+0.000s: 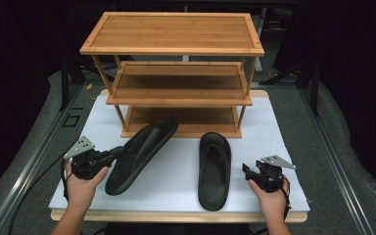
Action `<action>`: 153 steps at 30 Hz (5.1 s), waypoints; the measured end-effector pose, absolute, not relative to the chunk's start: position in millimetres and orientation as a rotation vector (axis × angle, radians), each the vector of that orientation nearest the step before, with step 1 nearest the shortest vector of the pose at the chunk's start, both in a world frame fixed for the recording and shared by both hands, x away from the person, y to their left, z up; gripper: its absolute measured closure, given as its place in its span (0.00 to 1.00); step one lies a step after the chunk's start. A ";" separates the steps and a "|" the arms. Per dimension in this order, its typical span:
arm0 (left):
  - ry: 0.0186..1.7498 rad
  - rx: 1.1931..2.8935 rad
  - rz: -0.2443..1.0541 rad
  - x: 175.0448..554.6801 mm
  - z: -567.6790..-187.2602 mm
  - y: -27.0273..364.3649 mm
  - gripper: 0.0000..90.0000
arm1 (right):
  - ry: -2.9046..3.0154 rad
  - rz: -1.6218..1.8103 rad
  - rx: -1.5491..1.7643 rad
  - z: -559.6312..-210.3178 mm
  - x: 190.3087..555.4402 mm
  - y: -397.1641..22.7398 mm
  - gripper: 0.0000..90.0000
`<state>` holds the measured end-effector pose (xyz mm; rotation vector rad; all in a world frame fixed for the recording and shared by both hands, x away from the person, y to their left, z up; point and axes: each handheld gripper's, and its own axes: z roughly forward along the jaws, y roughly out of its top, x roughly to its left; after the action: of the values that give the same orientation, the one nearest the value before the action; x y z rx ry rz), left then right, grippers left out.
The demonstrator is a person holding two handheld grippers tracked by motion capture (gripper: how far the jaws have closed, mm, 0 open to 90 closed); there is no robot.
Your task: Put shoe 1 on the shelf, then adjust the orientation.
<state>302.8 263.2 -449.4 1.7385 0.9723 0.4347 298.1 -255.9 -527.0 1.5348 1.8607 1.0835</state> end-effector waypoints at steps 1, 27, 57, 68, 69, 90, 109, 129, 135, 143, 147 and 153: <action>0.972 1.730 0.432 302.1 -447.7 265.2 0.95 | 1.861 1.082 1.540 -526.9 297.9 -255.8 0.47; 0.984 1.558 0.558 289.9 -413.4 293.9 0.95 | 1.855 1.094 1.557 -528.4 299.1 -257.0 0.47; 1.106 1.474 0.605 429.4 -372.9 229.2 0.95 | 1.836 1.130 1.581 -528.9 299.1 -260.0 0.47; 1.212 1.413 0.669 463.9 -370.8 215.0 0.95 | 1.831 1.149 1.588 -527.9 298.6 -261.0 0.47; 1.225 1.412 0.673 466.4 -370.4 213.9 0.95 | 1.833 1.151 1.587 -527.9 298.5 -260.8 0.47; 1.386 1.387 0.755 492.2 -370.5 189.0 0.94 | 1.850 1.174 1.582 -527.6 298.7 -261.1 0.47; 1.207 1.435 0.654 482.6 -370.1 161.8 0.71 | 1.852 1.165 1.579 -529.1 300.9 -259.3 0.47; 1.040 1.512 0.597 433.6 -375.3 186.1 0.56 | 1.899 1.150 1.416 -518.8 294.9 -236.6 0.40; 0.980 1.510 0.586 404.3 -384.0 197.2 0.58 | 1.957 1.220 1.392 -514.6 292.3 -226.9 0.43; 0.977 1.547 0.572 376.4 -404.0 209.7 0.54 | 2.018 1.188 1.329 -510.3 286.5 -209.2 0.47; 0.975 1.540 0.573 362.0 -415.3 216.7 0.53 | 2.091 1.202 1.322 -515.1 288.7 -205.0 0.47; 0.970 1.557 0.572 345.7 -429.1 227.1 0.52 | 2.137 1.123 1.286 -520.0 287.7 -196.7 0.62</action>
<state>345.7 227.1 -429.1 1.5573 0.9702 0.5723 287.7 -196.7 -520.0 1.2863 2.1366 1.1226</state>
